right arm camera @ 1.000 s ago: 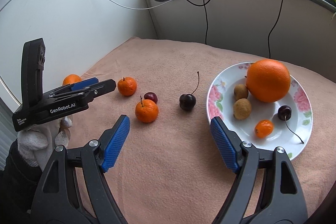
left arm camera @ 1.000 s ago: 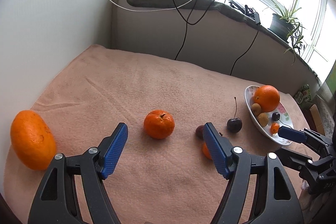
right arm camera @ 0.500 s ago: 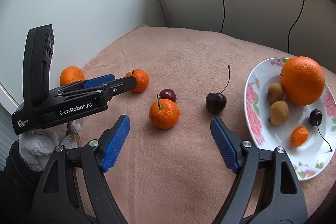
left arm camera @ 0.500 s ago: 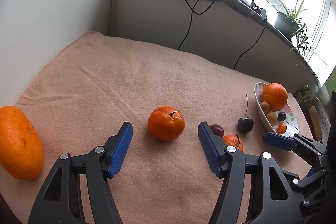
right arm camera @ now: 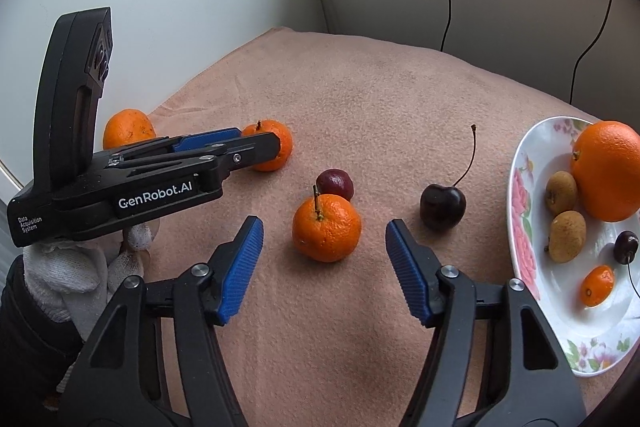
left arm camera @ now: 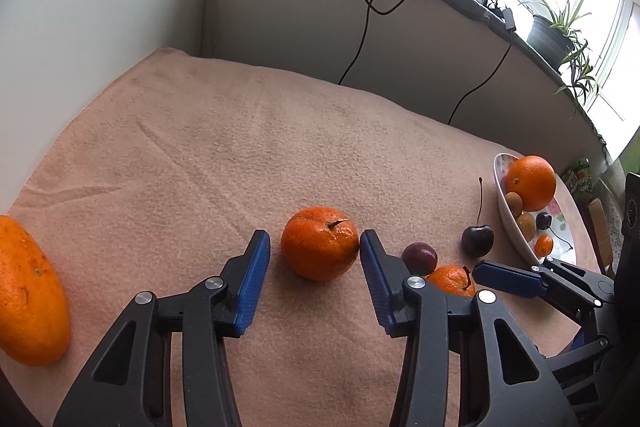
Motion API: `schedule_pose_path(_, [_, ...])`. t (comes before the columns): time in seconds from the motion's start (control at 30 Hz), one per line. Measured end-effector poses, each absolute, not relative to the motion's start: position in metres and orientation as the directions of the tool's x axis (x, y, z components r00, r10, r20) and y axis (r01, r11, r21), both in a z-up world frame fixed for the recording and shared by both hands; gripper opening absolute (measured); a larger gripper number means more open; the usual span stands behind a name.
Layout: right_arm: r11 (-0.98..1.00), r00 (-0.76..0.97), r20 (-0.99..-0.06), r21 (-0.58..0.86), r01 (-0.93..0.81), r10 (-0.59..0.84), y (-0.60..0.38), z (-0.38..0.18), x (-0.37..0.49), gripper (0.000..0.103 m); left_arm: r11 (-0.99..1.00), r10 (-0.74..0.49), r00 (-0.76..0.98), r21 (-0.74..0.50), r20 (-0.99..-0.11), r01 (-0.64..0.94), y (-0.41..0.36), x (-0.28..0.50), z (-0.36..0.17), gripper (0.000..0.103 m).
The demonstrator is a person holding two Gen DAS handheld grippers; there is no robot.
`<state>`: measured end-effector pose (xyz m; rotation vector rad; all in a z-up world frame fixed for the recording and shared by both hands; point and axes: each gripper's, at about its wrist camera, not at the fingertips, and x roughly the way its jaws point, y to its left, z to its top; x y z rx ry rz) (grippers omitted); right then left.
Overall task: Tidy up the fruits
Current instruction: 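Close the left gripper on its tangerine while the right gripper closes on the other tangerine, then carry the tangerine with the left gripper while the right gripper carries its tangerine to the plate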
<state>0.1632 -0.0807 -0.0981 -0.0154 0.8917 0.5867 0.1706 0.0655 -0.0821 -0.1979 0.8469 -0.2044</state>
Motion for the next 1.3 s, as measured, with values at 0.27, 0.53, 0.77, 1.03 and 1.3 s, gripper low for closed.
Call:
schedule_pose_path(0.27, [0.842,0.469,-0.746,0.228,-0.488,0.473,-0.076,-0.102,0.167,0.054,0.96,-0.269,0.637,-0.256,-0.723,0.115,0.062,0.175,-0.084,0.041])
schedule_pose_path(0.53, [0.841,0.456,-0.751,0.241,-0.485,0.478,-0.075,-0.107,0.17,0.04,0.959,-0.271,0.64,-0.259,-0.719,0.116,0.062,0.175,-0.084,0.039])
schedule_pose_path(0.77, [0.84,0.468,-0.739,0.244,-0.484,0.485,-0.079,-0.104,0.168,0.04,0.958,-0.273,0.646,-0.263,-0.713,0.114,0.062,0.172,-0.081,0.039])
schedule_pose_path(1.03, [0.843,0.495,-0.719,0.239,-0.483,0.488,-0.089,-0.092,0.156,0.04,0.953,-0.284,0.659,-0.282,-0.696,0.113,0.065,0.164,-0.073,0.039])
schedule_pose_path(1.3, [0.854,0.536,-0.697,0.225,-0.468,0.477,-0.111,-0.077,0.144,0.04,0.946,-0.308,0.67,-0.291,-0.676,0.141,0.053,0.156,-0.061,0.039])
